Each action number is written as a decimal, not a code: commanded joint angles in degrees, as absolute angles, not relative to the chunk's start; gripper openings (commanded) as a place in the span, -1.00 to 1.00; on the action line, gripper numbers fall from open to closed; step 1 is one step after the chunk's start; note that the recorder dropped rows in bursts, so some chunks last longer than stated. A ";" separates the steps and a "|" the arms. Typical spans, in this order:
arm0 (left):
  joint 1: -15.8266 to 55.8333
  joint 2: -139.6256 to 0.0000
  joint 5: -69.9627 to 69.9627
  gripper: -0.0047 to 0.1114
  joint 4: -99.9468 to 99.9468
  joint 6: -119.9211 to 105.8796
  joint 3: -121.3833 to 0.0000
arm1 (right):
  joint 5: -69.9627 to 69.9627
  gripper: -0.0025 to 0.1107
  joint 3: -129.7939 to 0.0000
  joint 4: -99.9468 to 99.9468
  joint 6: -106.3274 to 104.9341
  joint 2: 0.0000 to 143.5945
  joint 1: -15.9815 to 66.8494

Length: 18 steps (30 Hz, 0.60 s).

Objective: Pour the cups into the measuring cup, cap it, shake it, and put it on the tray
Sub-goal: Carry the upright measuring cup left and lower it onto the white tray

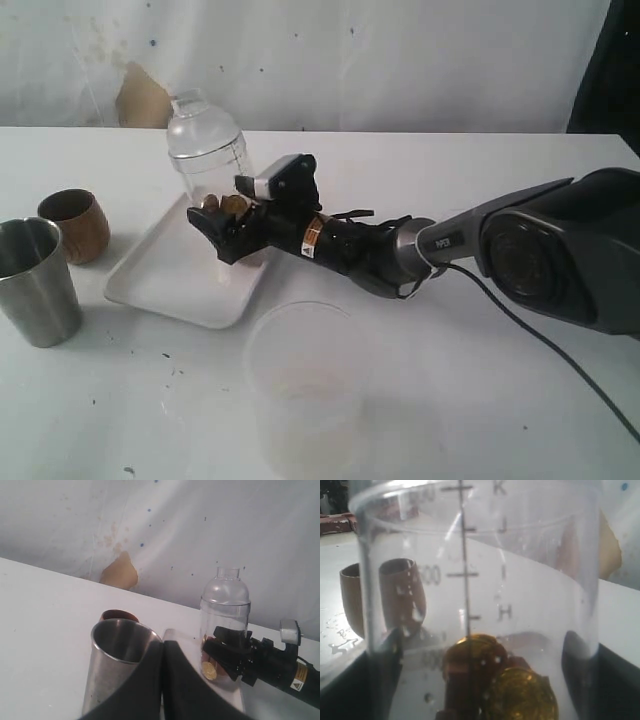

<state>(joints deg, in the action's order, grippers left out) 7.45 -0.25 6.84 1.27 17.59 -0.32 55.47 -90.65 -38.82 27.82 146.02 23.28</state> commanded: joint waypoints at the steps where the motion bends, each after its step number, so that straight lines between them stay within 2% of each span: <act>1: 7.45 0.00 6.07 -0.92 1.68 17.56 0.00 | 47.33 -0.96 -89.84 -46.00 30.01 147.37 23.38; 5: 7.45 0.00 6.07 -0.92 1.68 17.56 0.00 | 46.37 -0.94 -89.84 -49.31 30.17 147.37 23.38; 8: 7.45 0.00 6.07 -0.92 1.68 17.56 0.00 | 46.37 -0.85 -89.84 -52.56 31.28 147.37 23.38; 14: 7.45 0.00 6.07 -0.92 1.68 17.56 0.00 | 46.37 -0.53 -89.84 -55.51 32.56 147.37 23.38; 18: 7.45 0.00 6.07 -0.92 1.68 17.56 0.00 | 46.37 -0.17 -89.84 -55.51 33.21 146.79 23.38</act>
<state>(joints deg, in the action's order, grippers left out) 7.45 -0.25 6.84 1.27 17.59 -0.32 54.25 -90.87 -49.79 31.84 145.40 23.28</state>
